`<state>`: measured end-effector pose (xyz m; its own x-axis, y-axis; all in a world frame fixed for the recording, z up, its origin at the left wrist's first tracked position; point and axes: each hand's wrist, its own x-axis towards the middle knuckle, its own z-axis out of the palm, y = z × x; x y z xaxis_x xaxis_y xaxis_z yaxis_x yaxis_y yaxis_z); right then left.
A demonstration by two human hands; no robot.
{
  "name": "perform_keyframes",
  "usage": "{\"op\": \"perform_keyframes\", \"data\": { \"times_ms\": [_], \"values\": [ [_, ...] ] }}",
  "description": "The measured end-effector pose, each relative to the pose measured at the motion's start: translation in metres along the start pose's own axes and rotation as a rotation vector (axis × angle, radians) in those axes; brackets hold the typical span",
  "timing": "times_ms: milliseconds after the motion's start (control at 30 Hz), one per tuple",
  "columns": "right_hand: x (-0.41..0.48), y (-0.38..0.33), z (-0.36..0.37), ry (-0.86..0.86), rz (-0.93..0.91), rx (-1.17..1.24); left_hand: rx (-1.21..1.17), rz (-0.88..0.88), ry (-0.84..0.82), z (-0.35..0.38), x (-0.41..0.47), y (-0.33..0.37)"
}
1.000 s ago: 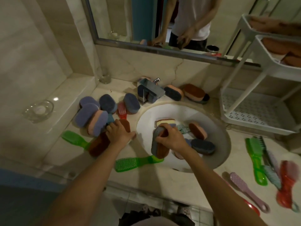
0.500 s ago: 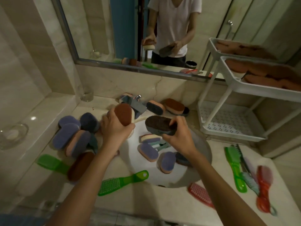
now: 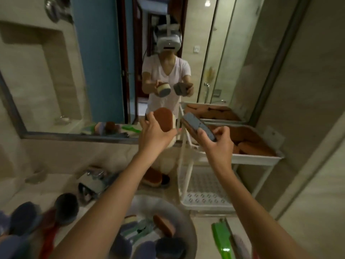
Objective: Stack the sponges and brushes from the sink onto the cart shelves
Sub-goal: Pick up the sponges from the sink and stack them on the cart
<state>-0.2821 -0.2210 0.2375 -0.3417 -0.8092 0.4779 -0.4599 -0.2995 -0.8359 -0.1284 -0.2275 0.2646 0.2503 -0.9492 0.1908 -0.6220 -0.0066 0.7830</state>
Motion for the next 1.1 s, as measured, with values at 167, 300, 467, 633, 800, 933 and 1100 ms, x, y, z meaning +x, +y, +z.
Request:
{"op": "perform_keyframes", "data": {
  "times_ms": [167, 300, 467, 633, 800, 933, 1100],
  "values": [
    [0.086, 0.031, -0.026, -0.048, 0.507, 0.28, 0.021, -0.04, -0.062, 0.053, 0.043, 0.053],
    [0.122, 0.046, -0.034, -0.142, 0.695, 0.337, 0.078, -0.097, -0.111, 0.085, 0.064, 0.07],
    [0.144, 0.06, -0.034, -0.232, 0.789, 0.314, 0.16, -0.111, -0.145, 0.109, 0.078, 0.08],
    [0.153, 0.079, -0.042, -0.274, 0.454, -0.308, 0.233, -0.14, -0.205, 0.12, 0.088, 0.076],
    [0.155, 0.084, -0.042, -0.315, 0.456, -0.265, 0.223, -0.107, -0.194, 0.125, 0.091, 0.079],
    [0.154, 0.08, -0.041, -0.276, 0.526, -0.032, 0.255, -0.084, -0.213, 0.133, 0.09, 0.079],
    [0.147, 0.076, -0.036, -0.315, 0.597, 0.062, 0.284, -0.09, -0.192, 0.135, 0.09, 0.074]
  ]
}}
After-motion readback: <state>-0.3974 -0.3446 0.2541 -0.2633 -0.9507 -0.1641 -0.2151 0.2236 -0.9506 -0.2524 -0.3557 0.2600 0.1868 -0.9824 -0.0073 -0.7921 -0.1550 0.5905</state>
